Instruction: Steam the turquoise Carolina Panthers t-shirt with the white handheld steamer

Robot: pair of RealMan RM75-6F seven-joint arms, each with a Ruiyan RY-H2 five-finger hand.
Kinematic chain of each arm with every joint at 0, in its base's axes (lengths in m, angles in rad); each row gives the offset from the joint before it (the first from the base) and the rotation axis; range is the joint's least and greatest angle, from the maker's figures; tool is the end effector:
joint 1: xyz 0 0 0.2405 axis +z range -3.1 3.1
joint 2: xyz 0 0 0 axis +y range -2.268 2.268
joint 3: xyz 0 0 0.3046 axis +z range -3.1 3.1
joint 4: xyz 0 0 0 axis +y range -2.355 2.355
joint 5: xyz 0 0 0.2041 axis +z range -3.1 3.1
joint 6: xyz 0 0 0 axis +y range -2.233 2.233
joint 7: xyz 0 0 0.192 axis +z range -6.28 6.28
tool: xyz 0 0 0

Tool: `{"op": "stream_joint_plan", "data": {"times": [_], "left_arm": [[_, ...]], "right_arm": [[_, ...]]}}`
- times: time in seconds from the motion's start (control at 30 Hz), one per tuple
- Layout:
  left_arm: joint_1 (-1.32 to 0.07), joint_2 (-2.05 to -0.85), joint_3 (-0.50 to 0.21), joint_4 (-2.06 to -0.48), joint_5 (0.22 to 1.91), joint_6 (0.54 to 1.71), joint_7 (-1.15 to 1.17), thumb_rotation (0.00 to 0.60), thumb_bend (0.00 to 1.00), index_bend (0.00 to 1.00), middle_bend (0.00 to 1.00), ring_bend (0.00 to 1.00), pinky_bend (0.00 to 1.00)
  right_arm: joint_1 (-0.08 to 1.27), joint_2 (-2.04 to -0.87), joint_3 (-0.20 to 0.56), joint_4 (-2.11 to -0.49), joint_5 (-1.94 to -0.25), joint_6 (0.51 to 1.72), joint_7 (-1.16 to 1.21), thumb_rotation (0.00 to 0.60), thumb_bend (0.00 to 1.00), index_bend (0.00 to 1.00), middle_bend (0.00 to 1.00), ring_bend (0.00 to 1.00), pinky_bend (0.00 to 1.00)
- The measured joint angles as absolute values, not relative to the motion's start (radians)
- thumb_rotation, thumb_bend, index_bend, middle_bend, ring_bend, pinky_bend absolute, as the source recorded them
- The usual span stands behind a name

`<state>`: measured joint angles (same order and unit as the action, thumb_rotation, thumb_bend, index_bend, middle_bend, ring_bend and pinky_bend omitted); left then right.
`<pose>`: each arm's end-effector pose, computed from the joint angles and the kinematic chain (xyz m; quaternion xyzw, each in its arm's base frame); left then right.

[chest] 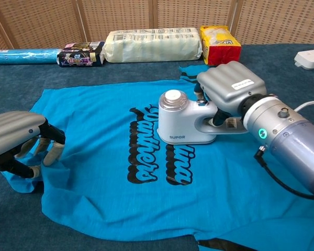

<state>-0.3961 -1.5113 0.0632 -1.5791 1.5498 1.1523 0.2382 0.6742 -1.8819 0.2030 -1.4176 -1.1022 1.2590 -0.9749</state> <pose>-0.2371 0.2696 -0.0335 -0.7649 -0.3819 -0.3759 0.3576 -0.1362 -0.3770 -0.0893 0.7394 -0.2341 0.3170 0.5460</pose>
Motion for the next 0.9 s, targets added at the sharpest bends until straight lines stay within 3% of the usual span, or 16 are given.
{"op": "stream_joint_plan", "data": {"times": [0.57,0.9], "left_arm": [[-0.393,-1.506,0.066,-1.585,1.553,1.159,0.248,0.600,0.41,0.72,0.69,0.65,0.72],[-0.394,-1.511,0.065,-1.581,1.552,1.157,0.242,0.600,0.41,0.72,0.69,0.65,0.72]], "right_arm": [[0.625,-1.822,0.166,-1.438,-1.098,1.282,-0.952,0.600,0.36,0.72,0.77,0.83,0.74],[0.649,-1.835,0.180,-1.449,-1.093,1.264,-0.979,0.600,0.36,0.72,0.77,0.83,0.74]]}}
